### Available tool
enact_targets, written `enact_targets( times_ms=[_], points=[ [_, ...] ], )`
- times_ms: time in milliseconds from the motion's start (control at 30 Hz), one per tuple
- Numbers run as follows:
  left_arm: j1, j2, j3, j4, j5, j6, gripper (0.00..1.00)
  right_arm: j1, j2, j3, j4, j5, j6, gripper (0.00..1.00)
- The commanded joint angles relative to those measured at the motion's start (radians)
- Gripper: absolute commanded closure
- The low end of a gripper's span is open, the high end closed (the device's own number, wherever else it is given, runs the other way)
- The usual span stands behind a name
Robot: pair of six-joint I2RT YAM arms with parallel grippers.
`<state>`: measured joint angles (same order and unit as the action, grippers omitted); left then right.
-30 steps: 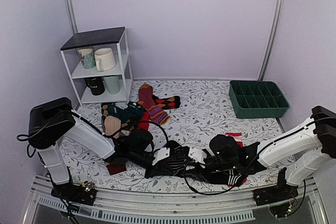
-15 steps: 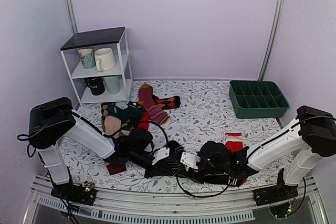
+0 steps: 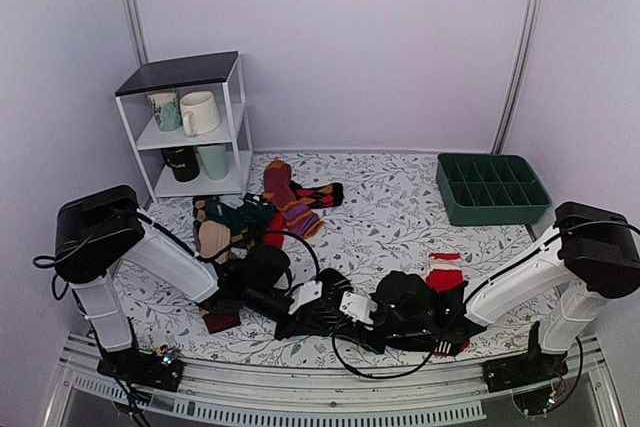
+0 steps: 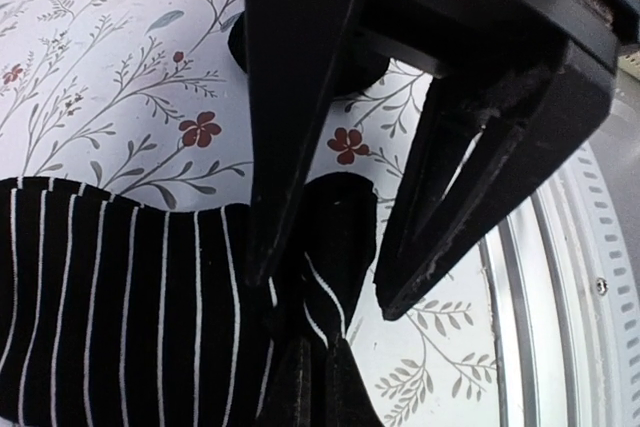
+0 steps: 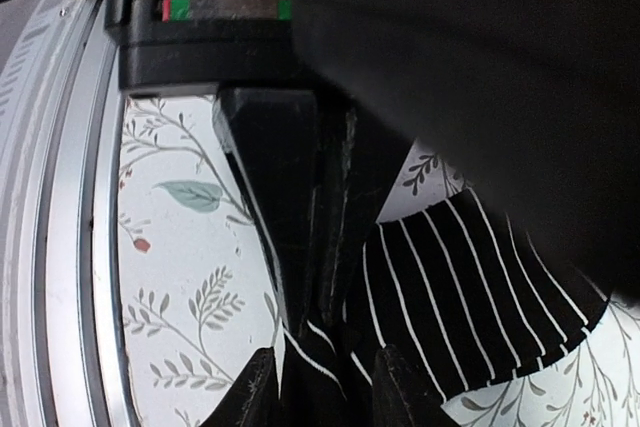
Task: Roll the socks
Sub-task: Roll the sock at the center of the board.
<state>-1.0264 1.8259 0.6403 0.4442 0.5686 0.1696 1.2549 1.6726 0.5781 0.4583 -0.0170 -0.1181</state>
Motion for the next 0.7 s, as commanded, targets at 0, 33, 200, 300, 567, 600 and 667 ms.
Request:
enact_targets(
  times_ms=[0,33,200,300,567,600,667],
  points=[
    [0.006,0.035,-0.025,-0.084,-0.004,0.001,1.00,0.005,0.053,0.024,0.003,-0.026,0.050,0.69],
    [0.005,0.035,-0.025,-0.084,-0.005,0.002,1.00,0.005,0.059,0.026,0.001,-0.025,0.057,0.73],
    [0.007,0.033,-0.028,-0.076,-0.022,-0.001,1.00,0.005,0.086,0.029,-0.024,-0.015,0.099,0.83],
    [0.007,0.030,-0.029,-0.064,-0.041,-0.004,1.00,0.003,0.085,0.013,-0.029,-0.014,0.130,0.96],
    [0.012,0.044,-0.013,-0.060,-0.027,0.001,1.00,0.002,0.040,-0.037,-0.021,0.010,0.225,0.63],
    [0.013,0.043,-0.014,-0.058,-0.027,0.001,1.00,0.003,0.015,-0.045,-0.014,0.009,0.225,0.60],
    [0.013,0.041,-0.017,-0.057,-0.026,0.001,1.00,0.002,-0.019,-0.056,-0.007,0.006,0.220,0.57]
  ],
)
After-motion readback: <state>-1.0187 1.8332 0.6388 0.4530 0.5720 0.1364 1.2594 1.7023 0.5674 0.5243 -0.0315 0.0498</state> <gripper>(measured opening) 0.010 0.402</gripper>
